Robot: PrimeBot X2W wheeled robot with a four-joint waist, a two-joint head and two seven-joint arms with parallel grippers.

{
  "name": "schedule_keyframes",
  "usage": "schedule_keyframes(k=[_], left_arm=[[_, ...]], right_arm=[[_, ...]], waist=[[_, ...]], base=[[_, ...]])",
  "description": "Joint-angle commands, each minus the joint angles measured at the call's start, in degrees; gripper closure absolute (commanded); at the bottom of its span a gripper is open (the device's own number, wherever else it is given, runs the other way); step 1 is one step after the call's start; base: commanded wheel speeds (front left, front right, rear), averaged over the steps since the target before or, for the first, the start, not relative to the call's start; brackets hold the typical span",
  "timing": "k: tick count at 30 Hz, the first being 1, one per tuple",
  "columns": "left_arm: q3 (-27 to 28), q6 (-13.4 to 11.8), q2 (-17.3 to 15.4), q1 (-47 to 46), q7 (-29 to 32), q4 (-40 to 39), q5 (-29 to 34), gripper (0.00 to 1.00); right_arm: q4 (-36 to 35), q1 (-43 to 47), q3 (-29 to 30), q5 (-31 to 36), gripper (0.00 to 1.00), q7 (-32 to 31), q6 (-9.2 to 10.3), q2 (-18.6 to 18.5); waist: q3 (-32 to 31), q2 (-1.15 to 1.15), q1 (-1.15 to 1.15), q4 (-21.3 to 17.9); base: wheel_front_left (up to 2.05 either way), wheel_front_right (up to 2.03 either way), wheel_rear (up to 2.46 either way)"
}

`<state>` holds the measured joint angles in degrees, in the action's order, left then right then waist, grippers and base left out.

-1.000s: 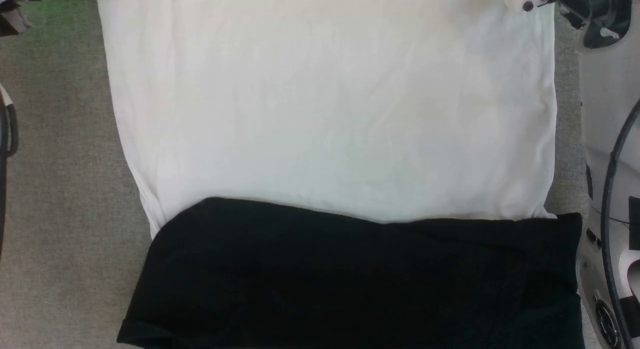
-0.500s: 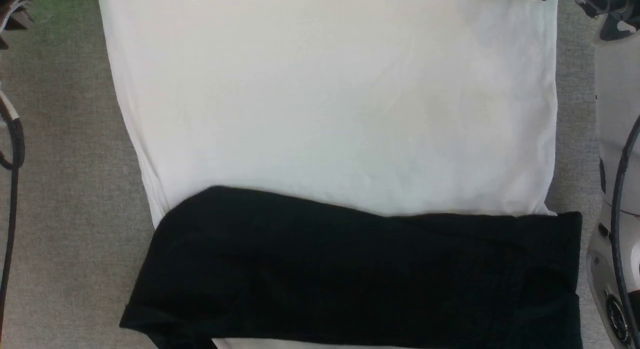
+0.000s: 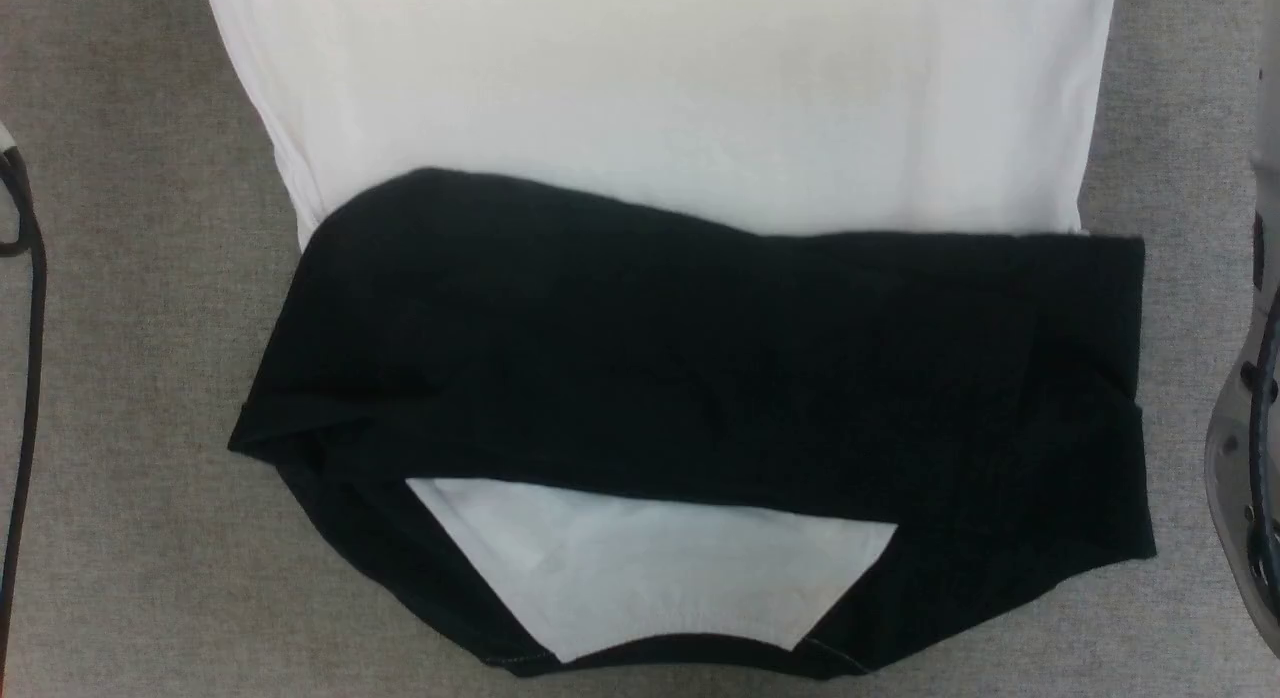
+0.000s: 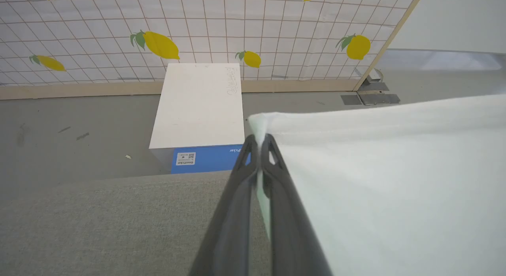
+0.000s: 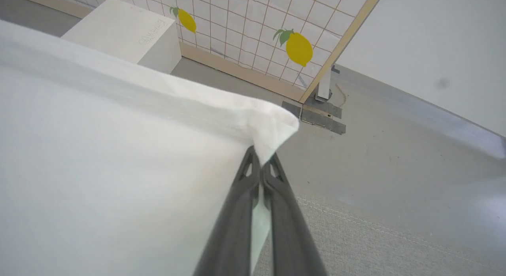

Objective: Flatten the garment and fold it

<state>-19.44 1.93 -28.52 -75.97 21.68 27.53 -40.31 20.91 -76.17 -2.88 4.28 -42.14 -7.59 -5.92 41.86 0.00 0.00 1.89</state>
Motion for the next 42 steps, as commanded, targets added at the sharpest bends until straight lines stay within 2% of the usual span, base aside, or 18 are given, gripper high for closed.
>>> schedule_keyframes(k=[1, 7, 12, 18, 25, 29, 35, 42], left_arm=[[0.0, 0.4, 0.0, -1.2, -0.7, 1.2, 0.6, 1.0], [-0.5, 2.1, 1.5, -1.0, -2.0, 5.3, -0.6, 1.0], [-1.4, 4.1, 3.4, 2.6, -3.9, 7.6, -3.0, 1.0], [-2.7, 5.3, 4.4, 11.0, -8.0, 6.6, -6.7, 1.0], [-4.3, 5.5, 4.9, 22.5, -10.5, 1.4, -9.9, 1.0], [-4.3, 4.4, 5.3, 29.5, -11.3, -2.5, -11.4, 1.0], [-4.0, 1.1, 5.7, 40.5, -12.3, -9.3, -13.5, 1.0], [-4.2, -2.4, 6.2, 51.0, -12.2, -14.4, -15.7, 1.0]], right_arm=[[1.1, -1.2, 0.4, 0.9, 1.0, 1.3, 0.1, 0.2], [5.2, -0.9, 0.5, 0.7, 1.0, 3.7, 0.1, 1.2], [7.0, 2.6, -0.4, -2.2, 1.0, 6.6, 0.1, 1.2], [5.7, 12.1, -1.3, -9.0, 1.0, 9.1, 0.1, -0.7], [1.0, 25.8, -0.7, -16.9, 1.0, 8.0, 0.1, -3.9], [-3.1, 33.7, 0.7, -20.0, 1.0, 6.7, 0.1, -4.0], [-9.5, 45.0, 3.2, -22.3, 1.0, 4.4, 0.1, -3.0], [-13.6, 54.1, 5.2, -23.1, 1.0, 2.0, 0.1, -1.4]], waist=[[-0.1, 0.0, 0.0, 0.0], [-1.7, 0.0, 0.0, 0.1], [-6.2, 0.0, 0.0, 0.7], [-15.7, 0.0, 0.0, 1.6], [-26.4, 0.0, 0.0, 2.6], [-30.9, 0.0, 0.0, 2.8], [-35.5, 0.0, 0.0, 2.9], [-37.4, 0.0, 0.0, 2.7]], base=[[0.0, 0.0, 0.0], [0.0, 0.0, 0.0], [0.0, 0.0, 0.0], [0.0, 0.0, 0.0], [0.0, 0.0, 0.0], [0.0, 0.0, 0.0], [0.0, 0.0, 0.0], [0.0, 0.0, 0.0]])
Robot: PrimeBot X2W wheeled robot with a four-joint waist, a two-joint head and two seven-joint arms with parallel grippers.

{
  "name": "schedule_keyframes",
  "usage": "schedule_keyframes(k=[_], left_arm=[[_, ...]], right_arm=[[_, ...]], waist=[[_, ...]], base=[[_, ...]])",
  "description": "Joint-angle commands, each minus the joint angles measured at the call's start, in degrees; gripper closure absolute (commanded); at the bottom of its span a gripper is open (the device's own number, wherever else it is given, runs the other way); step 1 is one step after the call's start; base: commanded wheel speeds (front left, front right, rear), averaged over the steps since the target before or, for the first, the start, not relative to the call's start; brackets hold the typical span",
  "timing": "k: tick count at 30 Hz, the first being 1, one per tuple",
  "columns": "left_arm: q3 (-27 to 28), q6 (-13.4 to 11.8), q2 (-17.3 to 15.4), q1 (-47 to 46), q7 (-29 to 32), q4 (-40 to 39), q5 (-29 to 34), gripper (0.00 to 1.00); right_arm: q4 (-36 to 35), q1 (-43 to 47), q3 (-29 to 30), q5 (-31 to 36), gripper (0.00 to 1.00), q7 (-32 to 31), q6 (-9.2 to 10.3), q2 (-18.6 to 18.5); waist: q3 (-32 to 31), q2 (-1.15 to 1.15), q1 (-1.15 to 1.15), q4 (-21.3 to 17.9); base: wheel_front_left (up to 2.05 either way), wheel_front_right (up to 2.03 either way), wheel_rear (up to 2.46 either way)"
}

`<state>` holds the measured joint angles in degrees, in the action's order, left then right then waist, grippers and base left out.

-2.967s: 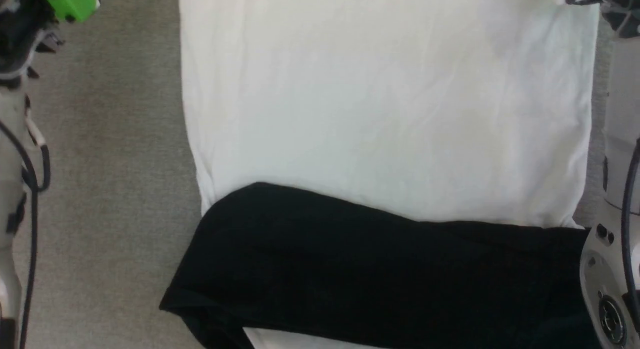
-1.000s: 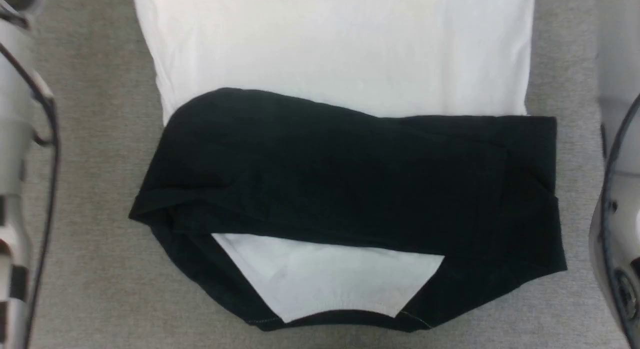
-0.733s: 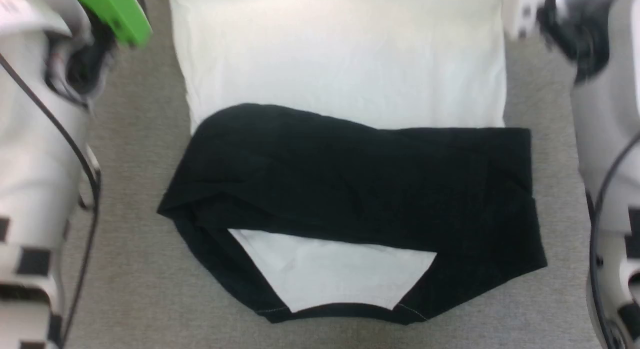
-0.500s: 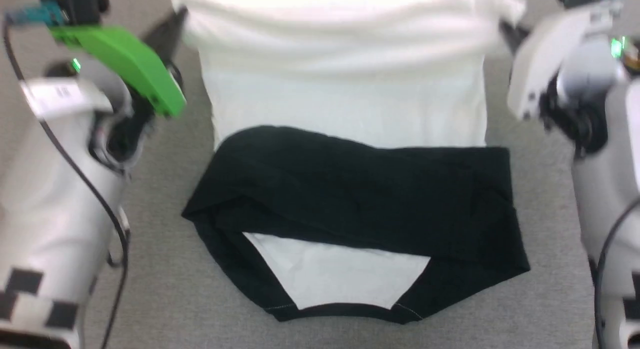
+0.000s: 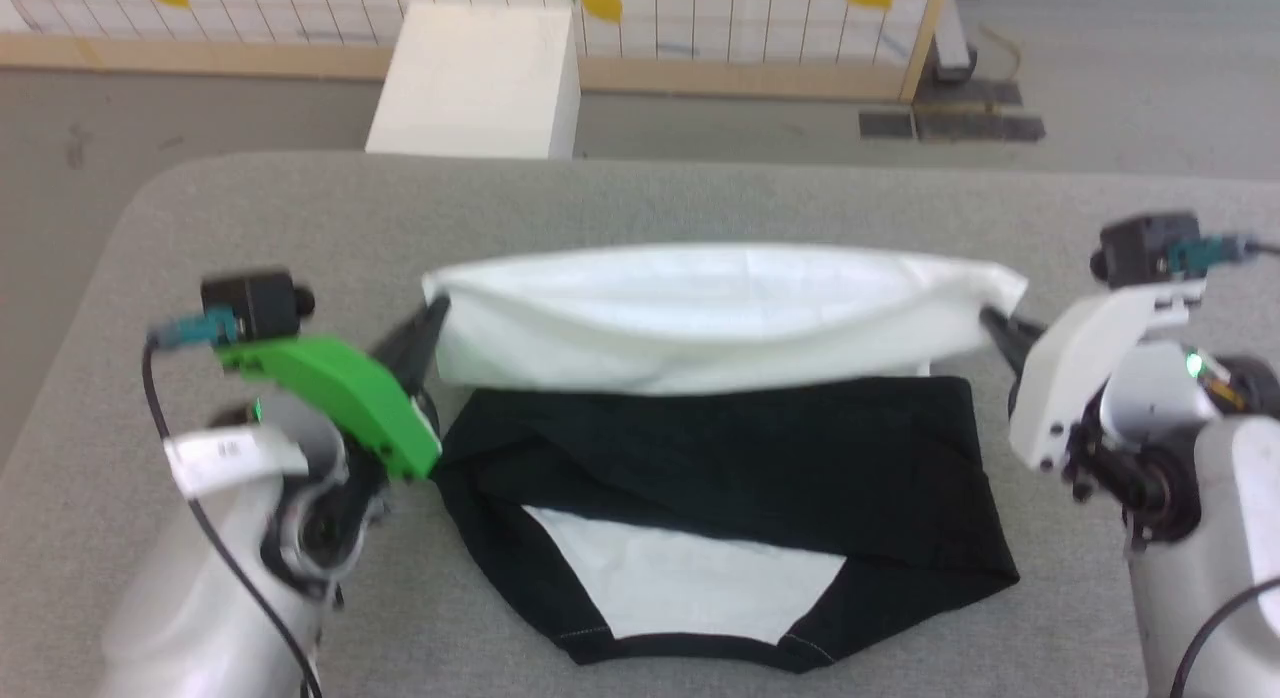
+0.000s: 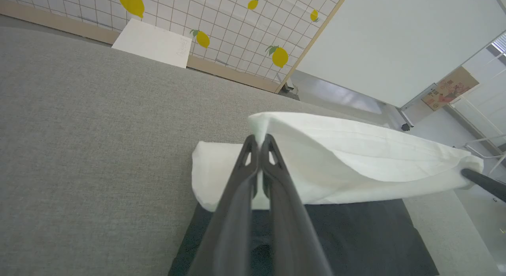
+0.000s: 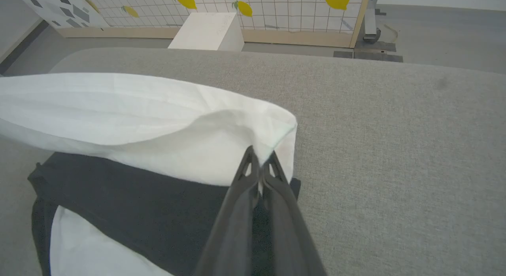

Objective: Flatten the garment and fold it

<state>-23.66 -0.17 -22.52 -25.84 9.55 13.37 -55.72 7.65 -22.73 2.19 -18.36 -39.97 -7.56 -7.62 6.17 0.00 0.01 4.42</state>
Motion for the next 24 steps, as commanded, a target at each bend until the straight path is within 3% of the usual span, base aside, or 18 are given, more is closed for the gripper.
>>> schedule_keyframes(k=[1, 9, 24], left_arm=[[0.1, -0.8, 0.2, 2.3, -0.2, -0.8, -0.5, 1.0], [-0.5, -2.5, 0.7, 11.7, -0.3, -1.8, -2.8, 1.0], [0.5, -4.1, 2.2, 20.5, -2.0, -0.4, -6.2, 1.0]], right_arm=[[-0.7, 1.8, 0.4, -0.7, 1.0, -0.5, 0.08, 0.6], [-2.8, 10.3, 1.6, -1.1, 1.0, -2.6, 0.08, 1.3], [-4.2, 23.1, 2.9, -2.7, 1.0, -4.4, 0.08, 2.2]], waist=[[-1.8, 0.0, -0.01, 0.2], [-2.2, 0.0, -0.01, 0.3], [-3.6, 0.0, -0.01, 0.3]], base=[[0.0, 0.0, 0.0], [0.0, 0.0, 0.0], [0.0, 0.0, 0.0]])
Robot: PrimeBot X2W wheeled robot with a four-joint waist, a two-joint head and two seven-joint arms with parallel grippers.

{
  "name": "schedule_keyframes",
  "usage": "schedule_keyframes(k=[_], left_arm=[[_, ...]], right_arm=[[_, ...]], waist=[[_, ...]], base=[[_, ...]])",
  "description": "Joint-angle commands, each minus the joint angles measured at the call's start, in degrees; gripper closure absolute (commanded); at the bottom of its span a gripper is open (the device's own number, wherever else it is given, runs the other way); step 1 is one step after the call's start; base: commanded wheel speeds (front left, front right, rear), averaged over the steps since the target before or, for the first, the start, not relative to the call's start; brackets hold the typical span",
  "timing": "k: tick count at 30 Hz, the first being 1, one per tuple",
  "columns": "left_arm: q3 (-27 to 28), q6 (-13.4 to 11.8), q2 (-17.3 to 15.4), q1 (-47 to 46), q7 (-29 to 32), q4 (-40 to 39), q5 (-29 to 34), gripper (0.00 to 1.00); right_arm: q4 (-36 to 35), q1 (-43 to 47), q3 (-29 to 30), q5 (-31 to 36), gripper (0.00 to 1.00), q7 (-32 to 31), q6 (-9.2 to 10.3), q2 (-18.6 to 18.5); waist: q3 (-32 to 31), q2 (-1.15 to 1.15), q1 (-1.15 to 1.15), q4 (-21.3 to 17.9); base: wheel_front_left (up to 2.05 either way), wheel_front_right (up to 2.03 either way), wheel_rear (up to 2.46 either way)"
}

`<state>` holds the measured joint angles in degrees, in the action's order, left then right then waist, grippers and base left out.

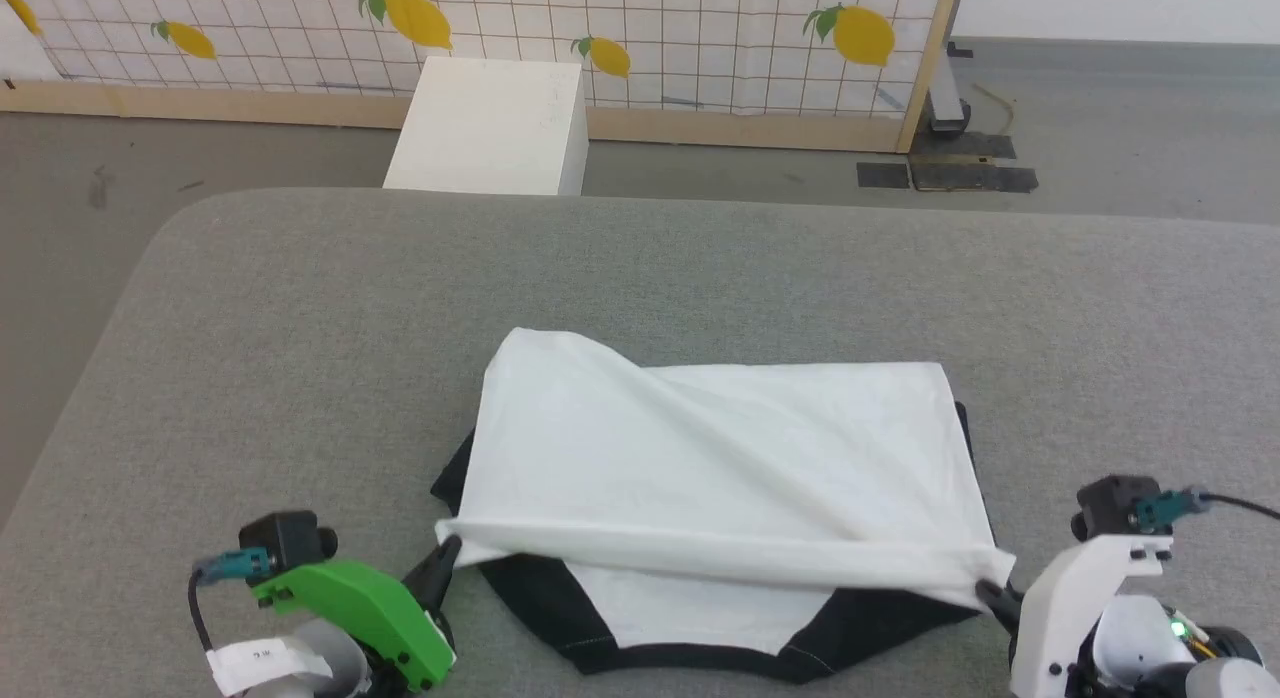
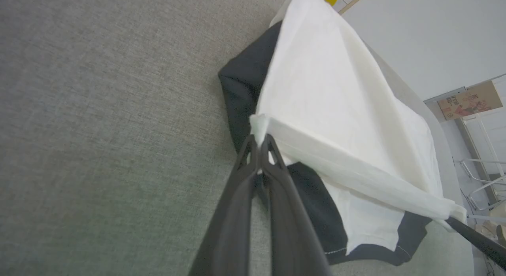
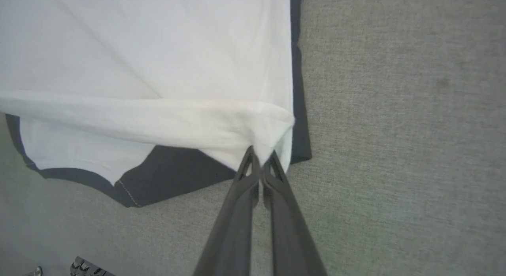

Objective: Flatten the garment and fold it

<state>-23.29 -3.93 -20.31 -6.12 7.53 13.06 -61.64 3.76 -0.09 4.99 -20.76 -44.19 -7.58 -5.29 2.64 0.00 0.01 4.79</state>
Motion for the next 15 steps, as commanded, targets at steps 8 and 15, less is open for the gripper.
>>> schedule_keyframes(k=[8, 15], left_arm=[[-1.6, -4.1, -1.0, 3.9, 4.1, 0.0, -0.5, 1.0], [-1.6, -6.8, -2.5, 4.3, 6.6, -0.7, -0.6, 0.0]], right_arm=[[0.1, 2.7, -0.8, 0.1, 1.0, -0.5, 0.09, -0.1], [-0.1, 2.6, -1.7, -0.1, 0.0, -1.0, 0.09, -0.9]], waist=[[-0.5, 0.0, -0.01, -0.4], [-0.7, 0.0, -0.01, -0.4]], base=[[0.0, 0.0, 0.0], [0.0, 0.0, 0.0]])
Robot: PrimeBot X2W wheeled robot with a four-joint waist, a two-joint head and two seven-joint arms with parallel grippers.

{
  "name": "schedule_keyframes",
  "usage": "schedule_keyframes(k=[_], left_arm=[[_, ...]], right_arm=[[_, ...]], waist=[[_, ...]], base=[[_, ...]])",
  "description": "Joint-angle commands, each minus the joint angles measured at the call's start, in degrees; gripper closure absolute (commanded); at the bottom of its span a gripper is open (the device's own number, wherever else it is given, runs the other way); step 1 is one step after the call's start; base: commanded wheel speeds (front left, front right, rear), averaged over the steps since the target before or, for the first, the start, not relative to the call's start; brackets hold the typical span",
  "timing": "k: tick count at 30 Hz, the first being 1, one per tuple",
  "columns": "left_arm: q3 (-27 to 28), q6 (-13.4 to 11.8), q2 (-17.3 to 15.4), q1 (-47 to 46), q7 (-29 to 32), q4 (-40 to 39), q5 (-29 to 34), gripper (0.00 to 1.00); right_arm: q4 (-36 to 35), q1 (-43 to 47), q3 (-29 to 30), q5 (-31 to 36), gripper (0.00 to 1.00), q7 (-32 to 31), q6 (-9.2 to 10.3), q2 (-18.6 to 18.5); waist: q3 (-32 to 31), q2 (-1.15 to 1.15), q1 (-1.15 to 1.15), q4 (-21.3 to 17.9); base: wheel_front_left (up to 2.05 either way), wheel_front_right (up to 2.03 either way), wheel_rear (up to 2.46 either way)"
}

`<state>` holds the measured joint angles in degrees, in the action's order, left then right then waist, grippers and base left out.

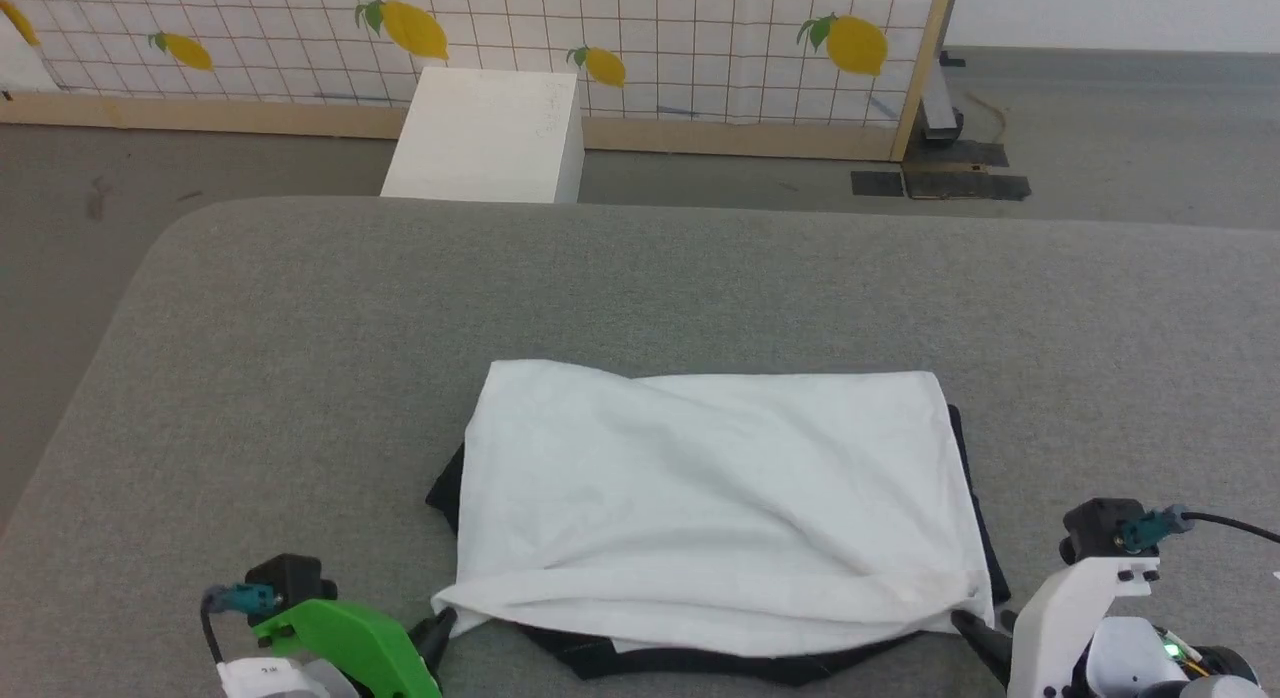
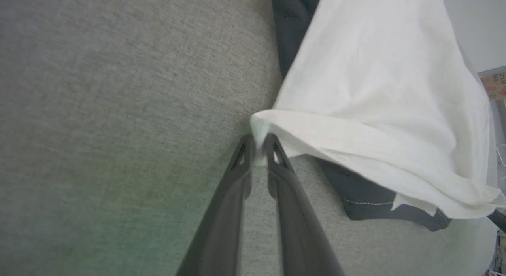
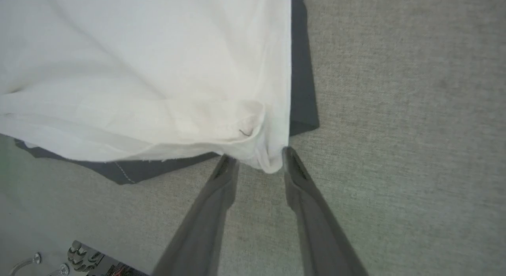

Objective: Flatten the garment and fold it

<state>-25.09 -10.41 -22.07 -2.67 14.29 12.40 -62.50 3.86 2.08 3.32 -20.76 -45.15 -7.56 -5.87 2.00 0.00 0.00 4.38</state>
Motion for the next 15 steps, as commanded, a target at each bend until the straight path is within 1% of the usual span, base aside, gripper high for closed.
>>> schedule_keyframes(k=[1, 6, 9, 12, 13, 14, 15], left_arm=[[0.5, -0.8, -1.1, 0.8, -0.1, -0.3, 0.3, 0.0], [1.1, -3.0, -3.9, 1.5, 1.9, -2.2, 0.7, 0.0], [1.7, -4.9, -6.4, 2.1, 3.8, -4.0, 0.8, 0.0], [3.1, -7.2, -8.6, 2.6, 4.4, -6.0, 1.1, 0.0], [4.0, -8.0, -9.5, 2.4, 3.6, -7.0, 1.7, 0.0], [5.0, -8.3, -9.7, 2.3, 2.7, -7.8, 1.5, 0.0], [6.3, -8.0, -9.9, 2.0, 1.0, -9.0, 1.7, 0.0]], right_arm=[[-0.6, 0.6, 0.1, -0.4, 0.0, -0.5, 0.08, -0.6], [-4.0, 1.5, 0.9, -2.6, 0.0, -3.4, 0.08, -2.6], [-6.9, 1.6, 3.1, -4.1, 0.0, -6.3, 0.08, -4.1], [-9.7, 1.3, 5.7, -5.0, 0.0, -9.3, 0.08, -5.5], [-10.7, 0.9, 7.0, -5.1, 0.0, -10.1, 0.08, -6.1], [-11.4, 0.4, 8.2, -5.1, 0.0, -10.5, 0.08, -6.4], [-12.0, -0.5, 9.6, -5.0, 0.0, -10.7, 0.08, -6.5]], waist=[[-0.4, 0.0, 0.0, 0.1], [-1.5, 0.0, 0.0, 0.1], [-1.8, 0.0, 0.0, 0.1], [-1.7, 0.0, 0.0, 0.3], [-1.5, 0.0, 0.0, 0.5], [-1.3, 0.0, 0.0, 0.6], [-1.1, 0.0, 0.0, 0.6]], base=[[0.0, 0.0, 0.0], [0.0, 0.0, 0.0], [0.0, 0.0, 0.0], [0.0, 0.0, 0.0], [0.0, 0.0, 0.0], [0.0, 0.0, 0.0], [0.0, 0.0, 0.0]])
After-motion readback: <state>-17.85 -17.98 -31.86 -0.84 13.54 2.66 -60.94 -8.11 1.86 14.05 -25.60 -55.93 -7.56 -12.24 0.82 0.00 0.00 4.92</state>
